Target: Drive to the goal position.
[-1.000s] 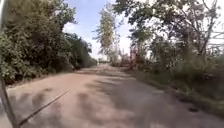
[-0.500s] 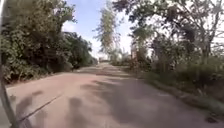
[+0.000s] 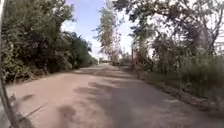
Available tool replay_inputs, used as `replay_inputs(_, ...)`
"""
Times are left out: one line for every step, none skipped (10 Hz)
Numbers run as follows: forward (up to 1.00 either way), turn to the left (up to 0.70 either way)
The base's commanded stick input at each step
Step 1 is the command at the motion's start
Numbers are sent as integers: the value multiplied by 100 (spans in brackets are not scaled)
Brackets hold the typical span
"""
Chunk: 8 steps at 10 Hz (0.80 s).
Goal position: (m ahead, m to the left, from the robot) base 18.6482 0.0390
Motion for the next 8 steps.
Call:
replay_inputs(70, 0)
replay_inputs(70, 0)
replay_inputs(70, 0)
replay_inputs(70, 0)
replay_inputs(70, 0)
replay_inputs(70, 0)
replay_inputs(70, 0)
replay_inputs(70, 0)
